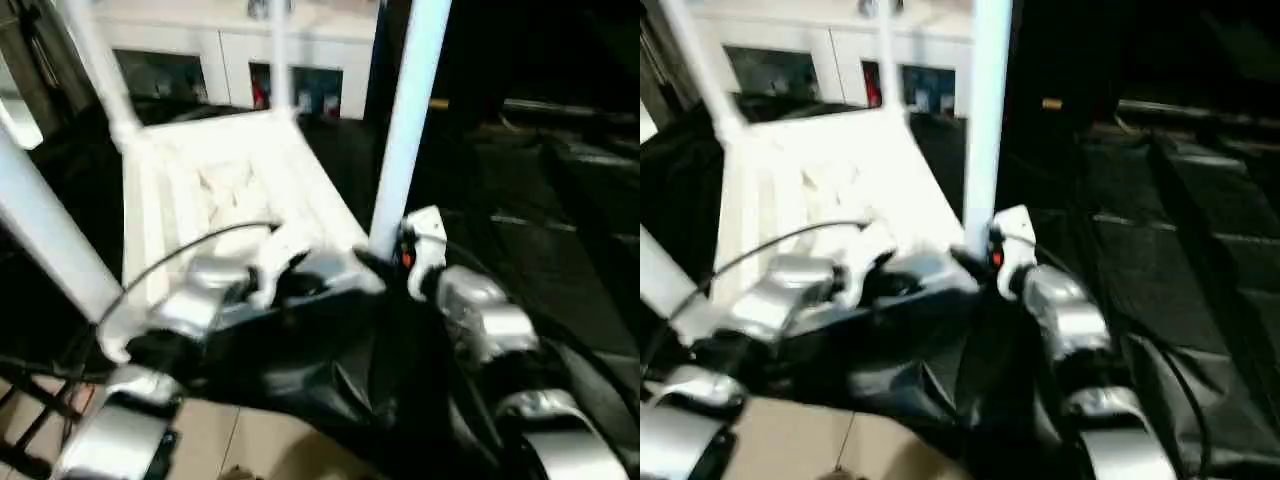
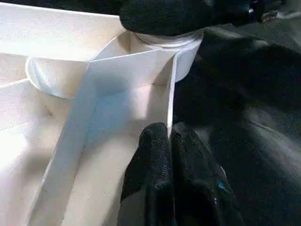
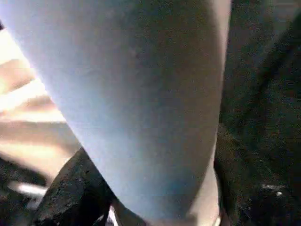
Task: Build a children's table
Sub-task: Rotate leg to tighten
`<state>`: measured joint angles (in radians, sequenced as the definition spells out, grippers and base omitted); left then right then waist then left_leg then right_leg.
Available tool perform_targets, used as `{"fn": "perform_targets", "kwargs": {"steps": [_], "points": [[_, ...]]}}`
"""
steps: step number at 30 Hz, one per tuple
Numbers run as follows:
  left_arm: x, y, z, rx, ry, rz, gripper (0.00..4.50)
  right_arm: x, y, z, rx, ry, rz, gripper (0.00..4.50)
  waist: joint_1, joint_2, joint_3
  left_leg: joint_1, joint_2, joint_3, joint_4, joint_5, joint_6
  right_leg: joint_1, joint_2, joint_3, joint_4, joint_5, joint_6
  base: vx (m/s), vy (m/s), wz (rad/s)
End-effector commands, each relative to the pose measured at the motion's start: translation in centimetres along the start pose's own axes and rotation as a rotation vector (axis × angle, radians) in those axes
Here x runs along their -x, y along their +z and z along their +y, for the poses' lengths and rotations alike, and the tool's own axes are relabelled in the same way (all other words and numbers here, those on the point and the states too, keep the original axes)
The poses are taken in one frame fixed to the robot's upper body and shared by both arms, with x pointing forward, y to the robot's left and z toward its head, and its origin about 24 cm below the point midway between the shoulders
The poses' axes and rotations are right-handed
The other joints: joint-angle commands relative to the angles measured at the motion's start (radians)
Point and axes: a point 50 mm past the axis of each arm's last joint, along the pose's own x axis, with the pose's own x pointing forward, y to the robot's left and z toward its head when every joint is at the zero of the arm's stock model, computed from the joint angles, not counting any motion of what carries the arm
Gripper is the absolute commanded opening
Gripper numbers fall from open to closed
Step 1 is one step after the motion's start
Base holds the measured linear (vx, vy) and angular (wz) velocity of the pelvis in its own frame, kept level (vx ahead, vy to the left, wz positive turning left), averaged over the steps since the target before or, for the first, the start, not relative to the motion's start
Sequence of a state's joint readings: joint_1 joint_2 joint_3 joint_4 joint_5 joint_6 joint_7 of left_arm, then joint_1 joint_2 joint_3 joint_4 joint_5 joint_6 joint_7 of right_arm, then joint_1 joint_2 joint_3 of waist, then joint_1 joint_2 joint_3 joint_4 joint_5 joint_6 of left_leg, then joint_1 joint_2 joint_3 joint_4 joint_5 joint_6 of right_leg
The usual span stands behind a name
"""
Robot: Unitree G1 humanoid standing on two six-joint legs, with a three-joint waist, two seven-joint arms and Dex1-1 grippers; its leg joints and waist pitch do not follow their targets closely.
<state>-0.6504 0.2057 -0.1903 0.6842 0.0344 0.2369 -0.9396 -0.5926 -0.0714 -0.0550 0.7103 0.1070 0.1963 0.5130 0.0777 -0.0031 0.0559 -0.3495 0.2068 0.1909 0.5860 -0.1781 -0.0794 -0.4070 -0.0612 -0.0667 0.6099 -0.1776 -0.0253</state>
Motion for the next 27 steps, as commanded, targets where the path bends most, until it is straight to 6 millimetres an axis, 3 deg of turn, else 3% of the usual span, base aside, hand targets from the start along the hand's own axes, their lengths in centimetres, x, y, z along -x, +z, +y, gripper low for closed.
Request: {"fn": "perform_targets", "kwargs": {"steps": [1,3,5,10,16,17,18,21,27], "points": [[-1.8,4.0,-0.5,-0.025,0.054,-0.152,0.0,-2.5,-1.7,5.8,-0.035,0.185,0.062,2.6,-0.002,-0.002,-0.059,0.011,0.017,-0.019,-0.068,-0.269,0.006,0.037,-0.079,0.042,-0.11,-0.482,-0.102,0.0,0.0,0.0],[-2.0,4.2,-0.8,-0.036,0.036,-0.157,0.0,-2.6,-1.5,6.4,-0.013,0.224,0.048,2.6,-0.001,-0.003,-0.06,0.007,0.018,-0.018,-0.069,-0.264,0.017,0.041,-0.079,0.044,-0.105,-0.445,-0.113,0.0,0.0,0.0],[-2.1,4.3,-0.9,-0.044,0.03,-0.16,0.0,-2.6,-1.3,6.5,-0.001,0.252,0.031,3.15,-0.001,-0.003,-0.062,0.005,0.018,-0.017,-0.068,-0.251,0.023,0.043,-0.079,0.046,-0.101,-0.41,-0.123,0.0,0.0,0.0],[-1.4,3.7,-1.5,-0.089,-0.084,-0.164,0.0,-1.6,-1.2,5.6,0.058,0.345,0.051,3.59,0.001,-0.001,-0.064,0.001,0.019,-0.015,-0.067,-0.222,0.036,0.049,-0.078,0.047,-0.092,-0.339,-0.149,0.0,0.0,0.0],[0.1,2.6,-2.0,-0.138,-0.216,-0.154,0.0,0.1,-0.7,4.0,0.138,0.468,0.058,3.59,0.003,0.001,-0.066,0.001,0.022,-0.012,-0.066,-0.202,0.049,0.051,-0.076,0.049,-0.085,-0.276,-0.174,0.0,0.0,0.0],[0.6,2.2,-2.1,-0.146,-0.258,-0.144,0.0,0.8,-0.4,3.4,0.167,0.516,0.062,3.59,0.007,0.0,-0.068,0.0,0.026,-0.013,-0.066,-0.196,0.053,0.057,-0.076,0.047,-0.08,-0.253,-0.182,0.0,0.0,0.0],[1.0,2.0,-2.1,-0.152,-0.287,-0.134,0.0,1.4,-0.1,2.9,0.183,0.554,0.067,3.59,0.009,0.003,-0.065,0.0,0.027,-0.01,-0.065,-0.196,0.058,0.051,-0.074,0.048,-0.081,-0.243,-0.188,0.0,0.0,0.0],[1.7,1.6,-2.0,-0.161,-0.32,-0.112,0.0,2.3,0.3,2.3,0.203,0.614,0.075,3.59,0.017,0.004,-0.068,0.003,0.03,-0.007,-0.063,-0.187,0.063,0.048,-0.073,0.049,-0.074,-0.197,-0.21,0.0,0.0,0.0],[3.2,0.5,-1.6,-0.176,-0.392,-0.043,0.0,3.9,0.4,1.0,0.248,0.716,0.158,3.59,0.027,0.001,-0.071,-0.003,0.029,-0.008,-0.06,-0.163,0.069,0.054,-0.075,0.048,-0.067,-0.169,-0.215,0.0,0.0,0.0]]}}
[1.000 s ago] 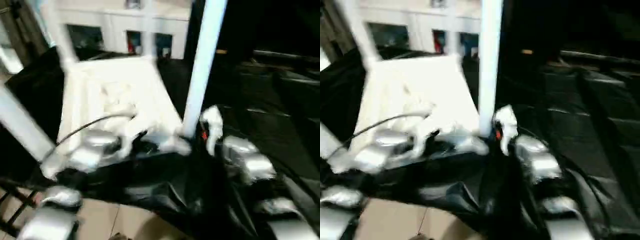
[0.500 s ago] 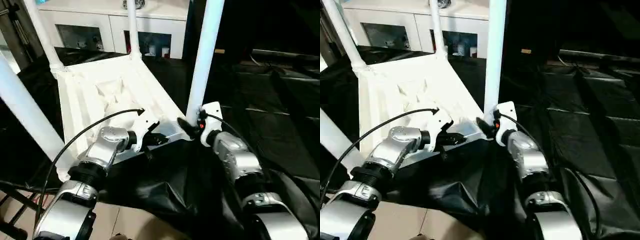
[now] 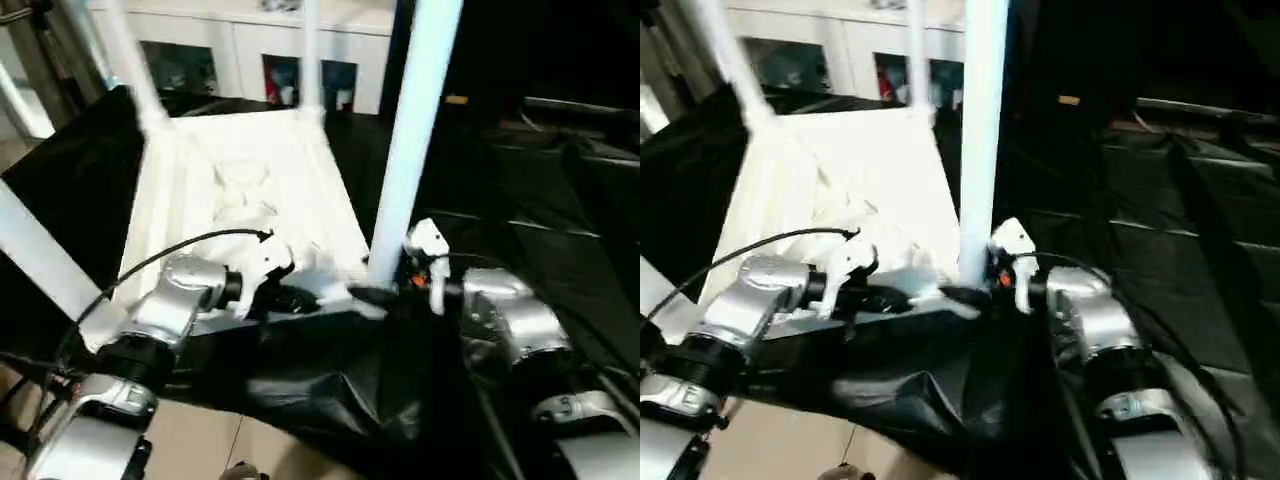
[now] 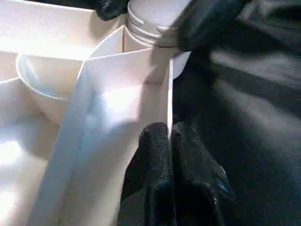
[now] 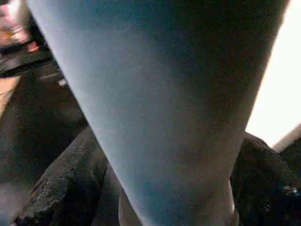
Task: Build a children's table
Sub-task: Rotate leg to tighten
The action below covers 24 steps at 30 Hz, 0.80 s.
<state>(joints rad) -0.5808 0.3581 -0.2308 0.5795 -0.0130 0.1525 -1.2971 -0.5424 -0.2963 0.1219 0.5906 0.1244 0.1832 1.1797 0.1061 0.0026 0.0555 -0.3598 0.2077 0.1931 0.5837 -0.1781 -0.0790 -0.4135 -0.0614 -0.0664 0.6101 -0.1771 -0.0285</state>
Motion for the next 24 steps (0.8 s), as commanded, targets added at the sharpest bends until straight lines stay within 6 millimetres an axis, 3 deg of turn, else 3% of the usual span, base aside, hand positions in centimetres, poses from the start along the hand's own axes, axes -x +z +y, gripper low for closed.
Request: {"fn": "perform_targets", "kwargs": {"steps": [1,3,10,11,19,23,24], "points": [[-0.8,1.7,-0.7,-0.075,-0.092,-0.066,0.0,-0.7,0.4,0.9,0.022,0.095,0.005,3.59,-0.001,-0.003,-0.07,0.006,0.029,-0.011,-0.058,-0.165,0.067,0.059,-0.076,0.047,-0.067,-0.171,-0.214,0.0,0.0,0.0],[-0.3,1.4,-1.0,-0.066,-0.128,-0.047,0.0,-0.3,0.2,1.0,0.019,0.129,0.035,3.59,-0.001,-0.005,-0.069,0.006,0.029,-0.011,-0.058,-0.171,0.062,0.06,-0.076,0.047,-0.068,-0.186,-0.21,0.0,0.0,0.0],[0.2,1.0,-1.3,-0.06,-0.172,-0.029,0.0,-0.3,0.1,1.6,0.001,0.197,0.045,2.84,0.005,-0.004,-0.069,0.01,0.031,-0.011,-0.059,-0.175,0.056,0.055,-0.075,0.048,-0.07,-0.208,-0.203,0.0,0.0,0.0],[0.2,1.0,-1.4,-0.058,-0.174,-0.028,0.0,-0.4,0.1,1.6,0.001,0.201,0.047,2.8,0.005,-0.007,-0.069,0.009,0.03,-0.01,-0.058,-0.173,0.054,0.055,-0.075,0.048,-0.07,-0.203,-0.205,0.0,0.0,0.0],[-0.1,1.0,-1.2,-0.041,-0.138,-0.033,0.0,-0.8,-0.4,2.4,-0.029,0.227,0.047,2.64,0.008,-0.003,-0.072,0.006,0.029,-0.012,-0.056,-0.147,0.058,0.058,-0.076,0.048,-0.063,-0.163,-0.205,0.0,0.0,0.0],[-1.2,1.8,0.2,-0.002,0.044,-0.073,0.0,-2.4,-0.9,1.6,-0.07,0.007,0.012,2.62,0.001,-0.006,-0.064,0.011,0.025,-0.009,-0.057,-0.192,0.033,0.049,-0.076,0.049,-0.078,-0.255,-0.191,0.0,0.0,0.0],[-2.0,2.5,0.8,0.009,0.128,-0.089,0.0,-3.4,-1.2,0.7,-0.121,-0.179,-0.002,2.59,-0.004,-0.008,-0.062,0.011,0.022,-0.013,-0.06,-0.209,0.017,0.052,-0.079,0.047,-0.084,-0.323,-0.172,0.0,0.0,0.0]]}}
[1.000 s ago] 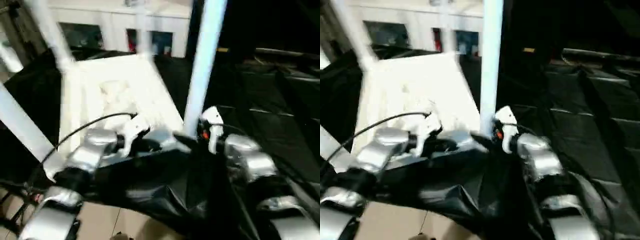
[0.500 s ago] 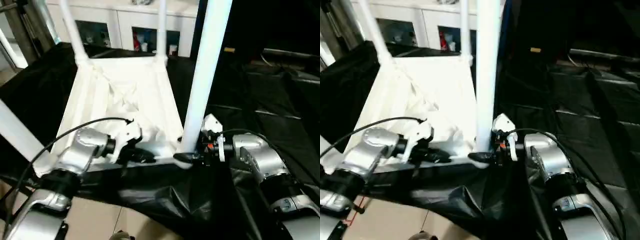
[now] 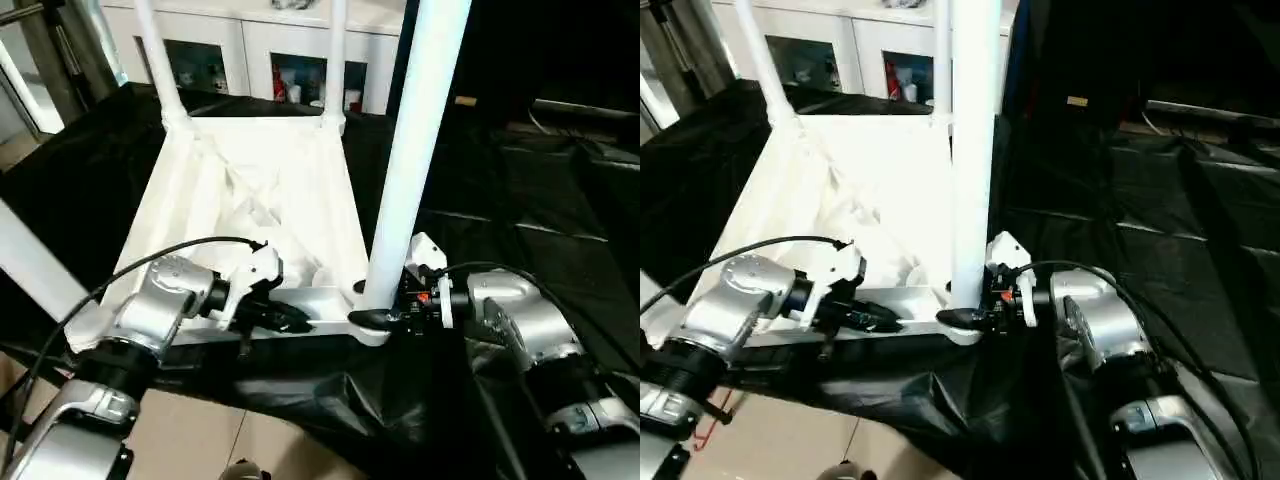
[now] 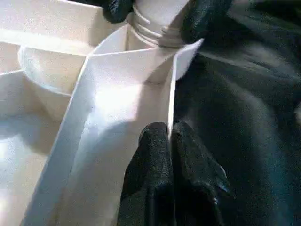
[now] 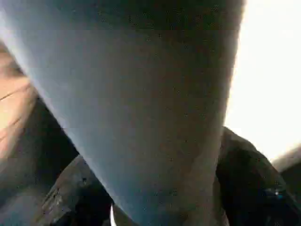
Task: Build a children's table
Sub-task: Rotate leg to tighten
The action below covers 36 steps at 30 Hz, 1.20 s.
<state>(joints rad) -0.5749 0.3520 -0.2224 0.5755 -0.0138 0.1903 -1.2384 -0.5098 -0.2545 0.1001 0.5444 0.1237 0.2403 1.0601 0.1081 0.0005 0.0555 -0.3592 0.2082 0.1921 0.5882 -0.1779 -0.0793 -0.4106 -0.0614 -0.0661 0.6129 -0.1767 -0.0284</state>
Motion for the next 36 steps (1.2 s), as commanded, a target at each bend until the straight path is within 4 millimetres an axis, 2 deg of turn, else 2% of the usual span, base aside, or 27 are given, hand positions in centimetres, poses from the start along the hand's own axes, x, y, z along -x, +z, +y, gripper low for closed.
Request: {"fn": "perform_targets", "kwargs": {"steps": [1,2,3,5,6,7,8,9,12,13,14,16,17,18,21,23,24,27,30,31,32,36], "points": [[-2.3,3.0,0.6,-0.018,0.099,-0.095,0.0,-3.1,-1.1,0.4,-0.099,-0.151,0.017,2.59,-0.009,-0.006,-0.06,0.011,0.02,-0.014,-0.067,-0.216,0.009,0.049,-0.081,0.045,-0.091,-0.362,-0.159,0.0,0.0,0.0],[-2.6,3.2,0.8,-0.011,0.119,-0.097,0.0,-3.3,-1.2,0.3,-0.122,-0.191,0.015,2.57,-0.017,-0.011,-0.058,0.013,0.017,-0.017,-0.07,-0.235,-0.005,0.049,-0.08,0.042,-0.098,-0.433,-0.133,0.0,0.0,0.0],[-3.2,3.5,1.0,-0.002,0.159,-0.092,0.0,-4.0,-1.2,0.2,-0.149,-0.254,0.001,2.57,-0.023,-0.011,-0.058,0.011,0.016,-0.021,-0.071,-0.243,-0.005,0.055,-0.083,0.041,-0.102,-0.47,-0.113,0.0,0.0,0.0],[-3.6,3.8,1.2,0.006,0.187,-0.097,0.0,-4.5,-1.2,0.3,-0.169,-0.286,-0.007,2.55,-0.03,-0.009,-0.057,0.012,0.016,-0.02,-0.072,-0.246,-0.001,0.05,-0.081,0.042,-0.108,-0.478,-0.098,0.0,0.0,0.0],[-4.5,4.6,1.3,0.019,0.222,-0.118,0.0,-5.6,-1.0,0.6,-0.196,-0.346,-0.021,2.55,-0.03,-0.011,-0.058,0.018,0.013,-0.018,-0.069,-0.257,0.004,0.045,-0.08,0.043,-0.112,-0.492,-0.093,0.0,0.0,0.0],[-4.6,4.7,1.3,0.019,0.224,-0.121,0.0,-5.7,-1.0,0.6,-0.198,-0.354,-0.022,2.55,-0.03,-0.011,-0.058,0.022,0.012,-0.017,-0.068,-0.257,0.006,0.042,-0.08,0.044,-0.114,-0.495,-0.093,0.0,0.0,0.0],[-5.0,5.0,1.2,0.019,0.224,-0.131,0.0,-6.2,-0.9,0.9,-0.202,-0.361,-0.03,2.55,-0.03,-0.004,-0.059,0.021,0.012,-0.02,-0.069,-0.256,0.008,0.043,-0.081,0.043,-0.113,-0.496,-0.098,0.0,0.0,0.0],[-5.2,5.1,1.1,0.017,0.219,-0.136,0.0,-6.6,-0.8,1.1,-0.202,-0.356,-0.039,2.55,-0.031,-0.007,-0.059,0.018,0.013,-0.02,-0.07,-0.255,0.01,0.044,-0.079,0.043,-0.113,-0.484,-0.097,0.0,0.0,0.0],[-6.0,5.7,0.5,0.001,0.178,-0.156,0.0,-7.6,0.3,2.2,-0.127,-0.264,-0.107,2.55,-0.031,-0.007,-0.06,0.014,0.016,-0.02,-0.072,-0.252,0.018,0.047,-0.079,0.043,-0.107,-0.435,-0.108,0.0,0.0,0.0],[-6.1,5.7,0.4,-0.001,0.168,-0.157,0.0,-7.6,0.4,2.4,-0.125,-0.245,-0.118,3.1,-0.03,-0.001,-0.061,0.015,0.016,-0.02,-0.071,-0.251,0.018,0.047,-0.079,0.044,-0.106,-0.422,-0.113,0.0,0.0,0.0],[-6.1,5.7,0.3,-0.009,0.154,-0.159,0.0,-7.5,0.5,2.4,-0.142,-0.226,-0.132,3.24,-0.032,-0.005,-0.06,0.014,0.015,-0.019,-0.071,-0.252,0.023,0.049,-0.076,0.045,-0.105,-0.402,-0.122,0.0,0.0,0.0],[-5.7,5.4,0.1,-0.027,0.11,-0.155,0.0,-6.6,0.7,2.0,-0.145,-0.188,-0.139,3.24,-0.031,-0.004,-0.061,0.013,0.016,-0.019,-0.071,-0.246,0.03,0.051,-0.076,0.046,-0.101,-0.376,-0.134,0.0,0.0,0.0],[-5.5,5.2,0.0,-0.033,0.094,-0.155,0.0,-6.3,0.7,1.8,-0.12,-0.181,-0.127,3.41,-0.031,-0.004,-0.062,0.01,0.017,-0.019,-0.071,-0.237,0.033,0.054,-0.076,0.046,-0.098,-0.357,-0.139,0.0,0.0,0.0],[-5.1,4.9,-0.1,-0.037,0.071,-0.151,0.0,-5.7,0.6,1.6,-0.09,-0.164,-0.113,3.7,-0.028,0.001,-0.064,0.012,0.019,-0.019,-0.07,-0.23,0.034,0.053,-0.077,0.047,-0.096,-0.332,-0.149,0.0,0.0,0.0],[-4.7,4.6,-0.4,-0.055,0.031,-0.151,0.0,-4.9,0.6,1.4,-0.073,-0.125,-0.105,3.73,-0.03,-0.003,-0.065,0.006,0.019,-0.018,-0.069,-0.215,0.045,0.061,-0.077,0.047,-0.089,-0.274,-0.171,0.0,0.0,0.0],[-4.1,4.2,-0.6,-0.066,-0.002,-0.146,0.0,-4.0,0.7,1.3,-0.051,-0.067,-0.097,3.73,-0.025,-0.001,-0.067,0.01,0.021,-0.017,-0.068,-0.206,0.049,0.061,-0.076,0.047,-0.087,-0.26,-0.181,0.0,0.0,0.0],[-3.6,3.7,-0.7,-0.073,-0.03,-0.14,0.0,-3.1,0.7,1.2,-0.021,-0.006,-0.073,3.73,-0.021,0.0,-0.066,0.009,0.023,-0.015,-0.067,-0.2,0.053,0.06,-0.075,0.047,-0.084,-0.245,-0.188,0.0,0.0,0.0],[-2.9,3.2,-0.9,-0.087,-0.066,-0.123,0.0,-2.0,0.5,1.3,0.017,0.073,-0.037,3.73,-0.013,0.002,-0.067,0.01,0.026,-0.012,-0.066,-0.195,0.059,0.058,-0.072,0.047,-0.08,-0.208,-0.199,0.0,0.0,0.0],[-2.4,2.9,-1.1,-0.096,-0.103,-0.105,0.0,-1.2,0.4,1.5,0.042,0.141,-0.002,3.73,-0.009,0.001,-0.067,0.011,0.027,-0.013,-0.066,-0.196,0.054,0.059,-0.075,0.046,-0.078,-0.208,-0.205,0.0,0.0,0.0],[-2.2,2.7,-1.2,-0.099,-0.117,-0.099,0.0,-0.9,0.3,1.5,0.053,0.163,0.013,3.73,-0.009,-0.004,-0.066,0.01,0.027,-0.013,-0.067,-0.195,0.056,0.059,-0.075,0.046,-0.079,-0.211,-0.204,0.0,0.0,0.0],[-1.8,2.4,-1.4,-0.108,-0.149,-0.083,0.0,-0.3,0.1,1.6,0.064,0.217,0.053,3.73,-0.007,-0.002,-0.066,0.009,0.027,-0.014,-0.066,-0.195,0.057,0.06,-0.076,0.046,-0.078,-0.219,-0.204,0.0,0.0,0.0],[-1.0,2.0,-1.8,-0.114,-0.206,-0.057,0.0,0.5,-0.2,1.6,0.078,0.272,0.111,3.73,-0.006,-0.002,-0.064,0.01,0.028,-0.014,-0.068,-0.205,0.056,0.057,-0.077,0.047,-0.082,-0.264,-0.191,0.0,0.0,0.0]]}}
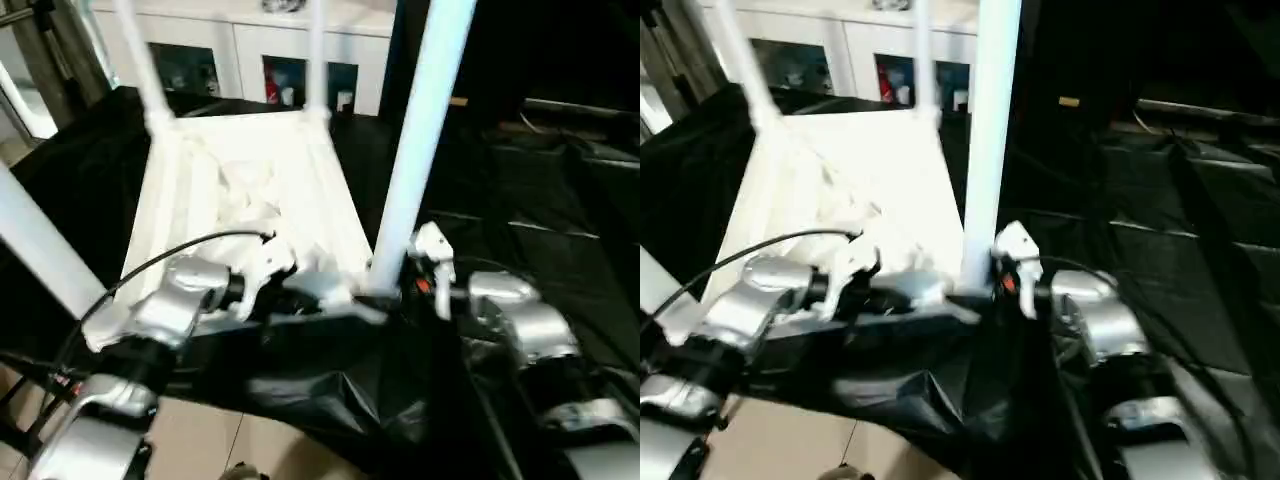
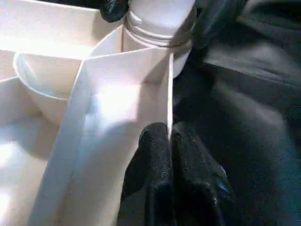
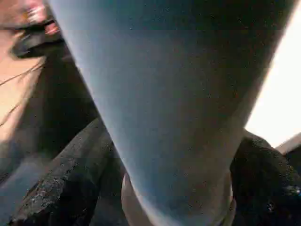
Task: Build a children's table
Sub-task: Rotate leg to tighten
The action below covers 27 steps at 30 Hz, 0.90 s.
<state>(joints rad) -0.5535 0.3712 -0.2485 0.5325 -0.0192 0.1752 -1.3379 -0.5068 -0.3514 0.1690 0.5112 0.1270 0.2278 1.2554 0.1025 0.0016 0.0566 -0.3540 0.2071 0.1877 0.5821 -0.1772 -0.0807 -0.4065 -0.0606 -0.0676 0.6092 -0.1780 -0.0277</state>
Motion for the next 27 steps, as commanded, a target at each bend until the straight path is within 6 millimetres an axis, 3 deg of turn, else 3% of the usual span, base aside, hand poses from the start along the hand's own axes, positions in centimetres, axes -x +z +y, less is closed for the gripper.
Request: {"fn": "perform_targets", "kwargs": {"steps": [1,5,11,15,17,19,20,22,23,27], "points": [[-0.8,1.8,-0.9,-0.084,-0.129,-0.05,0.0,-1.1,0.0,1.0,0.01,0.107,0.031,3.73,0.0,-0.004,-0.064,0.005,0.028,-0.009,-0.062,-0.209,0.056,0.052,-0.077,0.048,-0.08,-0.271,-0.19,0.0,0.0,0.0],[-0.2,1.5,-1.1,-0.086,-0.151,-0.029,0.0,-1.0,0.1,1.0,-0.004,0.128,0.033,3.4,0.0,-0.004,-0.064,0.007,0.03,-0.011,-0.064,-0.215,0.046,0.05,-0.077,0.049,-0.081,-0.3,-0.181,0.0,0.0,0.0],[0.0,1.6,-1.0,-0.081,-0.144,-0.034,0.0,-1.1,0.1,1.5,-0.019,0.168,0.033,2.81,0.007,-0.005,-0.066,0.006,0.03,-0.009,-0.061,-0.193,0.046,0.051,-0.077,0.049,-0.074,-0.248,-0.193,0.0,0.0,0.0],[-0.1,1.7,-0.9,-0.067,-0.117,-0.053,0.0,-1.4,-0.1,1.7,-0.037,0.169,0.015,2.67,0.009,-0.006,-0.067,0.004,0.029,-0.01,-0.061,-0.189,0.045,0.052,-0.078,0.049,-0.074,-0.246,-0.191,0.0,0.0,0.0],[-0.4,1.8,-0.4,-0.058,-0.055,-0.056,0.0,-1.8,-0.2,1.6,-0.046,0.129,-0.016,2.63,0.008,-0.006,-0.066,0.005,0.029,-0.009,-0.061,-0.192,0.043,0.05,-0.077,0.049,-0.075,-0.253,-0.188,0.0,0.0,0.0],[-0.9,2.0,0.6,-0.025,0.073,-0.068,0.0,-2.6,0.0,0.8,-0.076,-0.019,-0.081,2.6,0.005,-0.006,-0.063,0.007,0.027,-0.009,-0.061,-0.21,0.032,0.046,-0.079,0.049,-0.082,-0.294,-0.18,0.0,0.0,0.0],[-1.0,2.0,0.7,-0.022,0.082,-0.069,0.0,-2.7,0.0,0.7,-0.079,-0.034,-0.087,2.6,0.002,-0.008,-0.062,0.008,0.023,-0.012,-0.063,-0.223,0.021,0.049,-0.08,0.047,-0.087,-0.341,-0.167,0.0,0.0,0.0],[-1.8,2.4,1.5,0.013,0.171,-0.076,0.0,-3.9,-0.1,-0.4,-0.147,-0.228,-0.136,2.57,-0.004,-0.007,-0.06,0.011,0.022,-0.014,-0.065,-0.238,0.008,0.045,-0.081,0.047,-0.093,-0.392,-0.149,0.0,0.0,0.0],[-2.0,2.6,1.6,0.019,0.188,-0.078,0.0,-4.2,-0.1,-0.6,-0.163,-0.27,-0.144,2.56,-0.014,-0.01,-0.058,0.006,0.019,-0.017,-0.068,-0.247,-0.001,0.048,-0.081,0.044,-0.094,-0.426,-0.137,0.0,0.0,0.0],[-3.9,4.0,2.0,0.048,0.247,-0.114,0.0,-6.6,0.1,-0.6,-0.276,-0.386,-0.203,2.56,-0.029,-0.011,-0.06,0.008,0.015,-0.018,-0.065,-0.248,0.008,0.047,-0.081,0.044,-0.105,-0.465,-0.108,0.0,0.0,0.0]]}}
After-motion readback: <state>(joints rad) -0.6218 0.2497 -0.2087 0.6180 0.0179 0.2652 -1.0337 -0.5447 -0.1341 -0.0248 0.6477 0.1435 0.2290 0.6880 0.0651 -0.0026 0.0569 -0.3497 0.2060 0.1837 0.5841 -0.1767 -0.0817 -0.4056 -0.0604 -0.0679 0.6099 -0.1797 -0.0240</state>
